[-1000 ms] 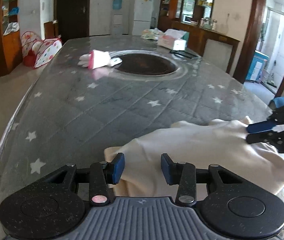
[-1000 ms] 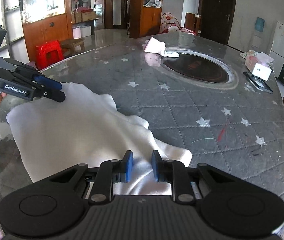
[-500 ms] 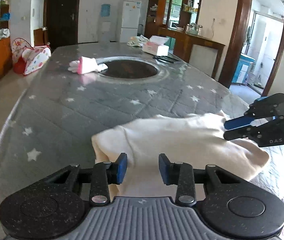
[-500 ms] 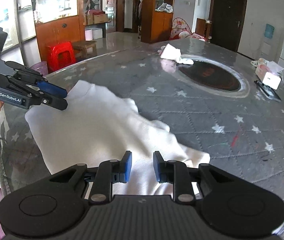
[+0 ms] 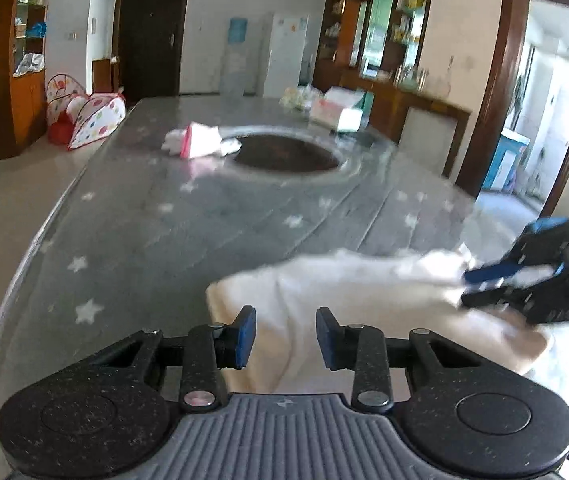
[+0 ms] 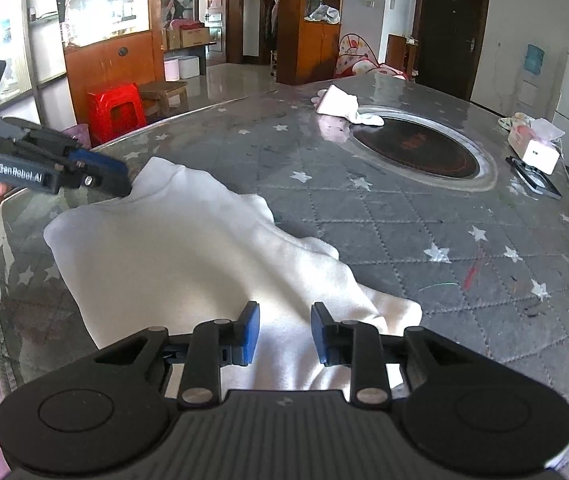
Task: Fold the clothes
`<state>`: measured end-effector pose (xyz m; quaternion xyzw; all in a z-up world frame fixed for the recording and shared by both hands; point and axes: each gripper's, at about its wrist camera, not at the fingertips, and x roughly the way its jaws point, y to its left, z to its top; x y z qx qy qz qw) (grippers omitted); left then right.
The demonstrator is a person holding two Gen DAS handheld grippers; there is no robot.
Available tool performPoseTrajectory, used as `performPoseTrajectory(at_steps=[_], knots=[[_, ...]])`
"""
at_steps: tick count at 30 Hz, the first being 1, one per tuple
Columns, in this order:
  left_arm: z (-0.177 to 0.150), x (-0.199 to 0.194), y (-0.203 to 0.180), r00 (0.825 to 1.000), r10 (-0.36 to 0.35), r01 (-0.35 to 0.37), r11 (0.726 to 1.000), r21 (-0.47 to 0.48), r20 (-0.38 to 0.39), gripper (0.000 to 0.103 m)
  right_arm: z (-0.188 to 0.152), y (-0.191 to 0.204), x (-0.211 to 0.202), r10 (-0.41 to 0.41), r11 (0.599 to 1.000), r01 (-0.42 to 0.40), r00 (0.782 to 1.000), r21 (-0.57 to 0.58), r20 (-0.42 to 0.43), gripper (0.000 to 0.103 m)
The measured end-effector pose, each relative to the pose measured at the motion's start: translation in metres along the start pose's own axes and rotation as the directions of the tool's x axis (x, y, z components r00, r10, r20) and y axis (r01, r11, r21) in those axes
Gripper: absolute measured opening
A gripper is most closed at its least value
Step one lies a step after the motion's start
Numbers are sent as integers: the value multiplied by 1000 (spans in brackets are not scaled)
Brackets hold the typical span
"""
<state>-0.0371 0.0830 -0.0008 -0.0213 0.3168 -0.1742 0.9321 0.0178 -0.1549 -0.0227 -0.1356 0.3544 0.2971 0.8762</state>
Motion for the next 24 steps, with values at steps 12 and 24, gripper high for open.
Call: performPoseTrajectory(at_steps=[12,24], knots=[[0,14,4,998,10,-13,998,-53,-65,43,3,5,-7,1,1000,-1,1000,19,29,35],[-3,-3,29,991,71,-94,974,-206,-117,52,30,72,-6,163,967,-154,986,-203,26,43]])
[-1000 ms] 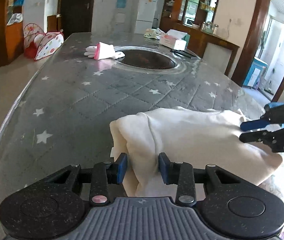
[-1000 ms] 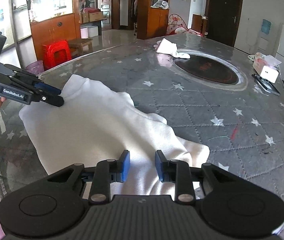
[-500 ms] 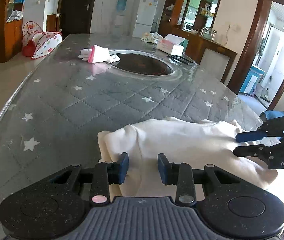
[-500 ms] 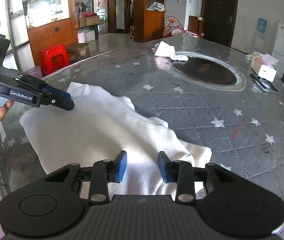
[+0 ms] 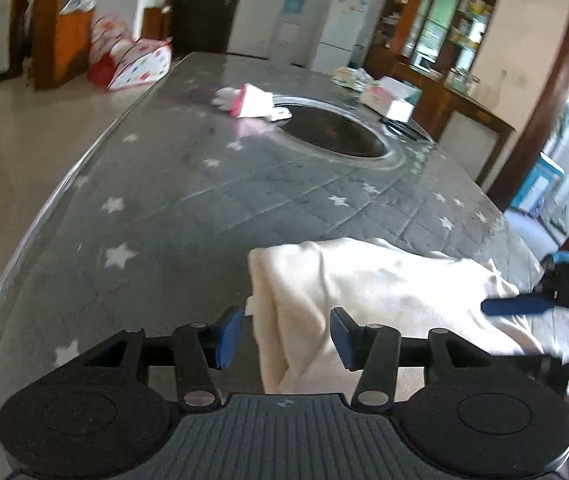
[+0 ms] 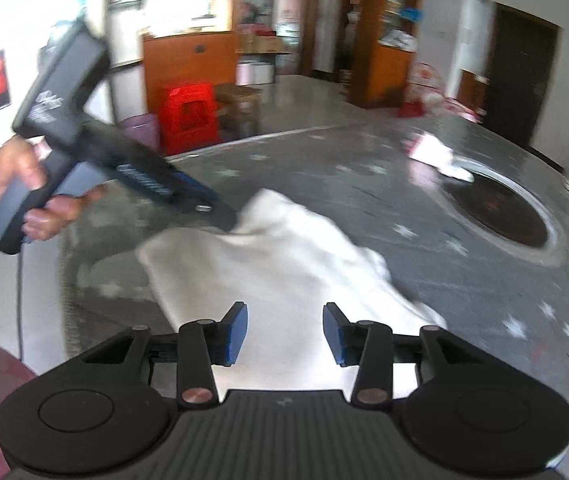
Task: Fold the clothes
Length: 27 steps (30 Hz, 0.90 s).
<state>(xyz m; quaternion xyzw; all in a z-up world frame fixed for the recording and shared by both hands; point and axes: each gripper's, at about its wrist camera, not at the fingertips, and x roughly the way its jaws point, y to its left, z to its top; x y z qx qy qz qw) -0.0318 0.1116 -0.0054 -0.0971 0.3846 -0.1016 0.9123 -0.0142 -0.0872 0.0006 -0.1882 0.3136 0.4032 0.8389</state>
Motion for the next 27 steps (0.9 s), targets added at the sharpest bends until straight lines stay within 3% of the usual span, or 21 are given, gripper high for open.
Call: performPoseTrajectory(at_steps=[9,19,21,25,27], knots=[[-4,-7,18,1000,2,-4,996,-88,-22,53,22,52,38,120,978,-126,992,-168,-43,44],[-8,-4,29,998,-44,36,986,-162,-43,54,22,80,71,152,957,-171,984,-234,-97,44],[-8,-4,29,997,-59,50,984,-172,-45,56,20,81,71,144,962,-161,986,-222,-87,38],[-8,-2,29,994,-95,83,975,-208,-48,56,19,76,69,123,974,-133,990,-182,-64,14],[-8,-2,29,993,-107,94,968,-233,-45,56,20,70,66,132,980,-137,990,-144,-49,10]])
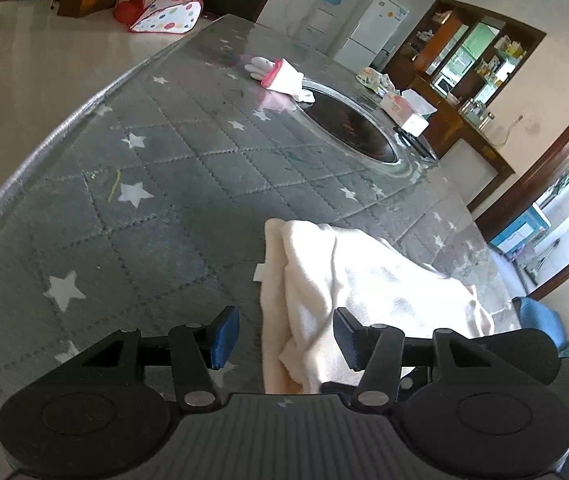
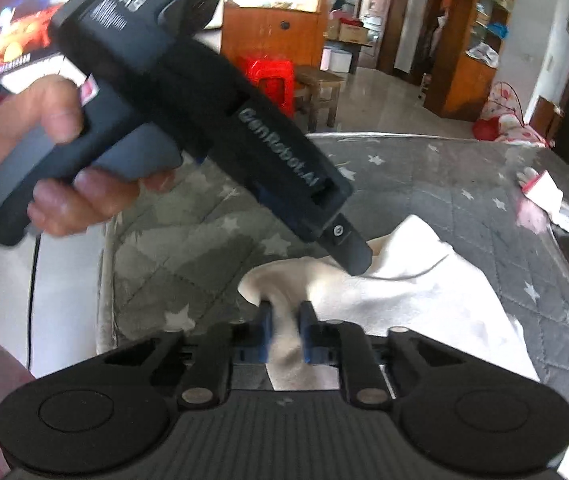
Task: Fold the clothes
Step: 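Grasp the shirt edge with the left gripper and lift it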
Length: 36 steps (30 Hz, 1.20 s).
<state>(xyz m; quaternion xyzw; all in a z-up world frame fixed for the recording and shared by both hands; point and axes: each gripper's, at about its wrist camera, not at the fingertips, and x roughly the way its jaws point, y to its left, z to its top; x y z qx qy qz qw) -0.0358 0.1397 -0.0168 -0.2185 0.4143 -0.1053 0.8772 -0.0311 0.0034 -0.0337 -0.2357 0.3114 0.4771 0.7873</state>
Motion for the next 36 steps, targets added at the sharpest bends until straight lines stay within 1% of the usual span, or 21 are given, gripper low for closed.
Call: performPoseTrajectory(at_steps=[4,8,13,16,18,20,21,23,27,29,30,33,36], knots=[[0,-1,3,999,-35,35,997,-74,2,58,0,-8,-12,19,998,-21,999,60,43,7],[1,1,3,998,-67,66,989,-136,3,59,4,-18,-28,32,992,-43,995,117,90,6],[0,14,3,989,-145,136,962,-238,-21,59,5,-23,-47,28,989,-48,990,140,136,6],[-2,25,0,982,-185,166,948,-272,-44,57,5,-20,-53,36,989,-57,988,137,150,6],[-3,31,-1,979,-196,175,944,-278,-48,47,4,-18,-54,45,989,-65,988,131,150,5],[-3,36,-2,980,-191,170,946,-277,-52,32,1,-15,-52,53,989,-72,988,130,146,5],[-3,37,-2,981,-185,164,948,-273,-53,28,0,-15,-51,57,988,-76,988,134,142,6],[-3,38,-2,983,-177,157,951,-264,-52,26,-2,-15,-50,64,987,-83,989,138,135,6],[-4,37,-5,986,-155,138,960,-243,-53,25,-8,-21,-56,46,985,-68,989,158,138,9],[-4,37,-8,988,-141,125,966,-226,-56,25,-12,-26,-61,25,984,-48,990,174,136,15],[-4,37,-8,989,-138,122,967,-222,-57,26,-15,-29,-64,8,982,-32,991,185,132,16],[-5,37,-9,989,-134,118,970,-214,-58,26,-29,-44,-73,-64,970,36,992,241,109,16],[-5,38,-10,989,-134,120,972,-205,-61,26,-50,-64,-86,-156,938,122,985,323,80,19]])
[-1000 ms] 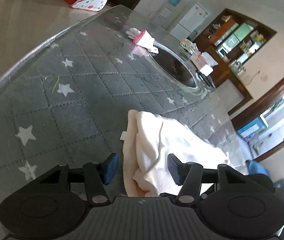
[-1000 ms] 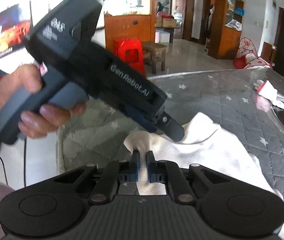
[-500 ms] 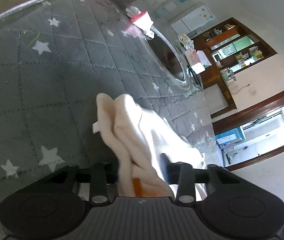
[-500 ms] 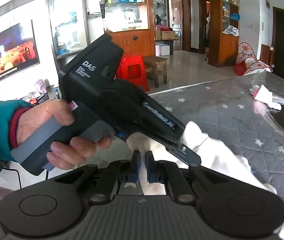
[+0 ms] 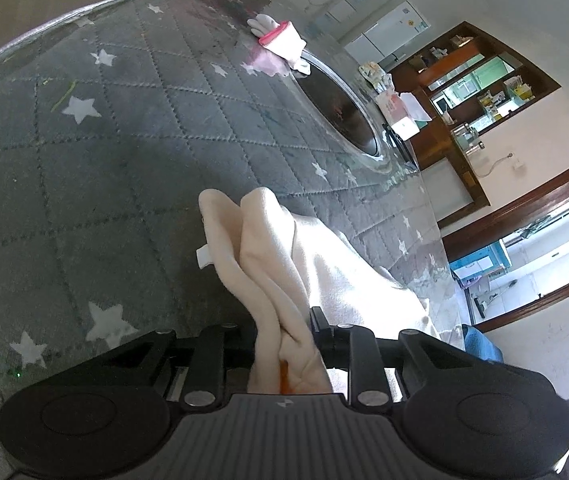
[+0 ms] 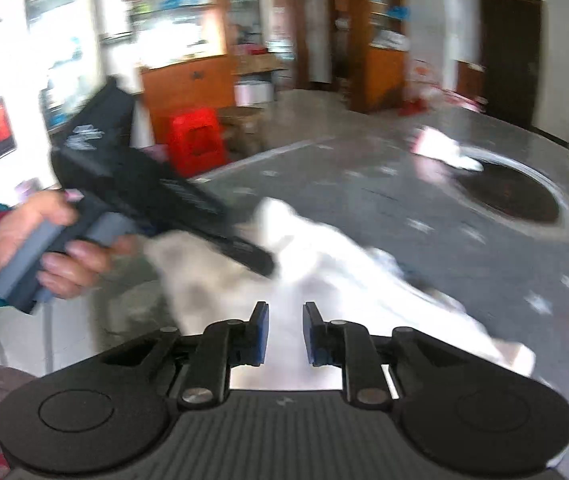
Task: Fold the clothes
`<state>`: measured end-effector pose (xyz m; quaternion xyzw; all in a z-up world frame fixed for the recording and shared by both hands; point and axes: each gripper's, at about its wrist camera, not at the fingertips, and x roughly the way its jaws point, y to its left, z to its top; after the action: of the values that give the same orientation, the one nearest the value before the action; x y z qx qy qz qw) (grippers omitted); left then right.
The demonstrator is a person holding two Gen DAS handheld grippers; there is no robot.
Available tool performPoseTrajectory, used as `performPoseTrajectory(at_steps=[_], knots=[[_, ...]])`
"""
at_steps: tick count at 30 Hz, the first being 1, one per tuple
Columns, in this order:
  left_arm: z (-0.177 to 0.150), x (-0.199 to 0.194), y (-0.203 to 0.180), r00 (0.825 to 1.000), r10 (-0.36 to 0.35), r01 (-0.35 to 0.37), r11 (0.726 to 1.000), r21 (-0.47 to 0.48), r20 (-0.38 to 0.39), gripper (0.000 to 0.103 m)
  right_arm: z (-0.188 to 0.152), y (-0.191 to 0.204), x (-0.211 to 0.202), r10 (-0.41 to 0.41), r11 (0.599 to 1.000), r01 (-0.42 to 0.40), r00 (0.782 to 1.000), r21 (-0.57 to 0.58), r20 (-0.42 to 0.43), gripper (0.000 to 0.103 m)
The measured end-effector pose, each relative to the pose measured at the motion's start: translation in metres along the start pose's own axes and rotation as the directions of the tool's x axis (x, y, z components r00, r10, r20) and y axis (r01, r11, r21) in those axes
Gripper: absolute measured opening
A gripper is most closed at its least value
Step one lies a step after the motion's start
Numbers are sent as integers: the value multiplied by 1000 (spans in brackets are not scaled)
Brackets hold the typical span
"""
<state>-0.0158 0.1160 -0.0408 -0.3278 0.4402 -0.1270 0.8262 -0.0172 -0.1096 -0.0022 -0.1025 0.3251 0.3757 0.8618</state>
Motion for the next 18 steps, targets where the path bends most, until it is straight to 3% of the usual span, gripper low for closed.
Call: performPoseTrajectory(at_steps=[3,8,12,16,18], knots=[[0,0,-1,1000,-7,7,1000,8,-1,32,-14,-31,-11,-100,990,100,995,104,-6,26],[-3,0,-7,999,-40,39,998,39,3,54,-38,-69,-27,-227,951,225,974,212,-18,34],[-7,2,-16,999,-44,42,995,88,13,67,-51,-91,-26,-246,926,243,969,290,-28,37],[-13,2,-25,999,-32,27,990,141,38,95,-58,-103,-17,-236,913,235,971,333,-37,41],[-15,3,-29,999,-14,6,987,162,49,97,-61,-106,-14,-233,907,229,972,353,-31,44]])
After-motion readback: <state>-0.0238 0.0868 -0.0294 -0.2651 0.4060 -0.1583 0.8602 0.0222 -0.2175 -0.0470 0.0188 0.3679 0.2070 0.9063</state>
